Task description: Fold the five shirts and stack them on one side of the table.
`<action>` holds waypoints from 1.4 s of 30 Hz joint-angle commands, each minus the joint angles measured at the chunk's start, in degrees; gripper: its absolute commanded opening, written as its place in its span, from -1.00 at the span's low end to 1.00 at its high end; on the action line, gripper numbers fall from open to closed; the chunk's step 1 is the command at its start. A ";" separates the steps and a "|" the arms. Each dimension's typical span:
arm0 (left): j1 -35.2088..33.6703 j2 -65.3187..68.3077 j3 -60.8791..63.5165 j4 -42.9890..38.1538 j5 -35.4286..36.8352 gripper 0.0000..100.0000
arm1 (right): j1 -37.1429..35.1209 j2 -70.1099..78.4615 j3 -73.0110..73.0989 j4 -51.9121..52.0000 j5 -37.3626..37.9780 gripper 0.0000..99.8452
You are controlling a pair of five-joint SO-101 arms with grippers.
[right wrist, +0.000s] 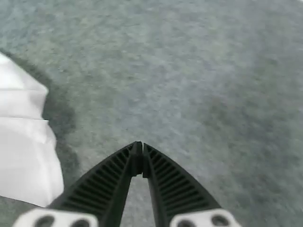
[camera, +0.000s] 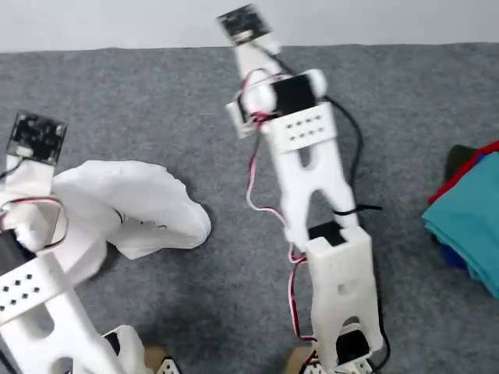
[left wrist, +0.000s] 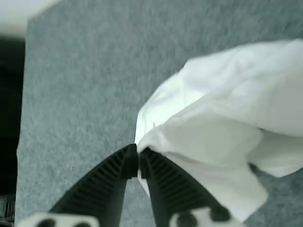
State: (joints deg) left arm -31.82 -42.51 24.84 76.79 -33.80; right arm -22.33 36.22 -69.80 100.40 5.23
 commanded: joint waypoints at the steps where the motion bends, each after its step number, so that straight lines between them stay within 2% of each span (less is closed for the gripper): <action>1: 5.98 -1.41 -6.64 2.90 1.05 -0.99 | 0.84 -7.60 3.78 2.33 0.62 -0.98; 4: 9.58 -1.41 -6.55 5.01 1.23 -0.99 | -0.84 -9.10 7.12 2.15 0.62 -0.98; 8: 9.76 -0.97 -4.97 10.29 1.23 -0.99 | -3.91 -9.10 9.05 2.07 0.62 -0.96; 14: 3.25 -1.41 8.22 8.62 1.05 -0.99 | -11.21 -8.13 15.91 1.71 0.09 -0.60; 18: 0.97 -1.41 14.99 5.01 1.05 -0.99 | -16.13 -2.24 16.97 0.84 0.09 -0.63; 25: 0.79 -1.41 20.70 0.79 1.05 -0.99 | -20.53 8.04 16.97 -7.60 0.09 -0.63; 34: 0.88 -1.41 26.68 -5.19 1.05 -0.99 | -21.14 13.05 16.97 -18.07 0.44 -0.63; 42: 0.97 -1.41 29.14 -8.09 1.05 -0.99 | -21.14 18.07 16.97 -21.93 0.53 -0.63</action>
State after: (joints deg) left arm -30.86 -42.86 54.37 70.02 -32.92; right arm -43.25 54.24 -52.40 79.82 5.32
